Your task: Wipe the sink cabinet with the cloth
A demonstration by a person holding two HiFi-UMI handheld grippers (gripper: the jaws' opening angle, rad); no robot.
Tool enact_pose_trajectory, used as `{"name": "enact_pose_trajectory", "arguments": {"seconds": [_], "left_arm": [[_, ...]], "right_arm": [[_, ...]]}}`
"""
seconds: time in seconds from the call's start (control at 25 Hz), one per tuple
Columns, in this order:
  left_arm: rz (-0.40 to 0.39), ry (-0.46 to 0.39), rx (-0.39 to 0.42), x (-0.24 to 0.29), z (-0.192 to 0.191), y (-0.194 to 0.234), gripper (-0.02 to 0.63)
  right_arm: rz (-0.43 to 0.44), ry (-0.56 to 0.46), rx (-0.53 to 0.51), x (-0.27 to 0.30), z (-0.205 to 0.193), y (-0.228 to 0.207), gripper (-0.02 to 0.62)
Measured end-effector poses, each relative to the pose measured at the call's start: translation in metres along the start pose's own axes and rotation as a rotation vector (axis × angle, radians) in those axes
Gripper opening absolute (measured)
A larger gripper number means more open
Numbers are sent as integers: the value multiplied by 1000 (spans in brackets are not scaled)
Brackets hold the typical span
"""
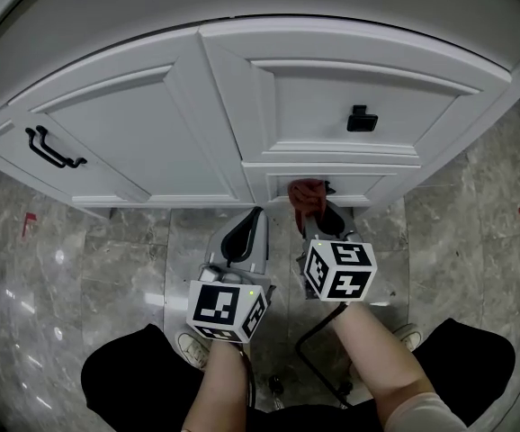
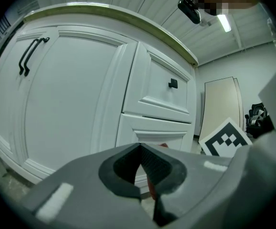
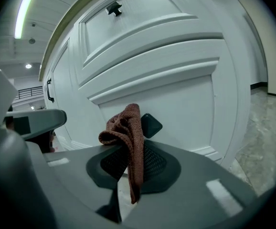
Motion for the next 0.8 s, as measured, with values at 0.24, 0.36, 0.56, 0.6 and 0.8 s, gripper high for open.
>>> {"name": "enact_pose_trajectory", "arguments": {"seconds": [0.24, 0.36, 0.56, 0.6, 0.8], "left_arm": [[-42, -1, 5, 11, 0, -23, 0], [-60, 2, 12, 14, 0, -33, 0], [-75, 22, 36, 15, -4, -44, 0], [-75, 24, 39, 15, -5, -44, 0], [-70, 37, 50, 18, -7, -47, 0]], "right_arm": [[24, -52, -64, -30, 17, 3, 78], [-14, -65, -53, -39, 24, -15, 78], [-80, -86, -28, -46, 32, -45, 78], [-86, -90, -21, -46, 34, -49, 78], [-76, -91, -24, -43, 37, -58, 78]]}}
Point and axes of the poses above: the fingertips, and each gripper's own axes: x forward along the fingers, y to its left, z out of its top, the point moved 8 cm from there along -x, backward along the fingers, and after that the axes turned 9 degrees about z, right-handed, at the moved point
